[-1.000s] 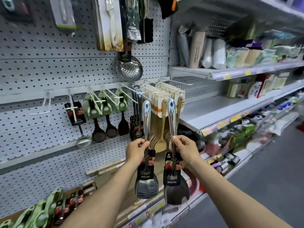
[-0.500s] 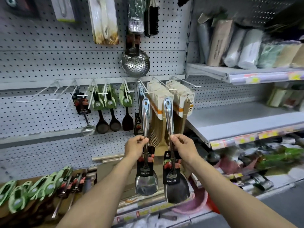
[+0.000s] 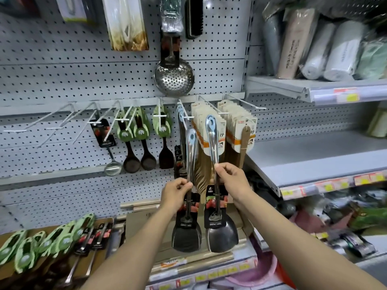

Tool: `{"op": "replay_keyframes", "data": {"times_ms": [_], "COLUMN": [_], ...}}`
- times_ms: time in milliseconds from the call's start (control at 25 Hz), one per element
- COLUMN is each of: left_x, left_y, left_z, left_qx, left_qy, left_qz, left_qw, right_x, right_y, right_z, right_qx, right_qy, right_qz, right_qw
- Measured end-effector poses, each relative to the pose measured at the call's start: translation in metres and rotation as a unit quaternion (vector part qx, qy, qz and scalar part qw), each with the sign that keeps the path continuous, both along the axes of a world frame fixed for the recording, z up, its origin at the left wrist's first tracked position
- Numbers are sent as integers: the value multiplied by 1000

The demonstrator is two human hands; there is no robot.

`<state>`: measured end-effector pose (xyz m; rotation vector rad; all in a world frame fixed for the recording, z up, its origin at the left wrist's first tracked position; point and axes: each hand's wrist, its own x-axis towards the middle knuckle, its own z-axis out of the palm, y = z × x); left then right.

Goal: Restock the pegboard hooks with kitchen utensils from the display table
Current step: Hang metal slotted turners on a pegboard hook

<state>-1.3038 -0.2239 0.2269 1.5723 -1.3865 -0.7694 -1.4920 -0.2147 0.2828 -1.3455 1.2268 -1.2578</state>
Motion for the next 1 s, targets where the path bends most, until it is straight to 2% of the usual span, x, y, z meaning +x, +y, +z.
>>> {"op": "replay_keyframes", "data": {"times_ms": [200, 480, 800, 1000], "left_x": [0, -3, -3, -1], "left_y": [-4, 6, -3, -16], "left_z": [-7, 1, 9, 4], "left_qx": [-6, -40, -28, -29], "left_qy": [18, 51, 99, 99], "left_qz": [-4, -10, -11, -24], "left_qw": [1000, 998, 995, 994], "right_x": [3, 2, 1, 1], "right_y": [-15, -12, -12, -18], "right_z": [5, 0, 4, 7], "right_qx": [10, 18, 15, 17], "right_qy": [-34, -34, -27, -37], "right_qz": [5, 26, 32, 38], "right_qw": [999, 999, 999, 998]}}
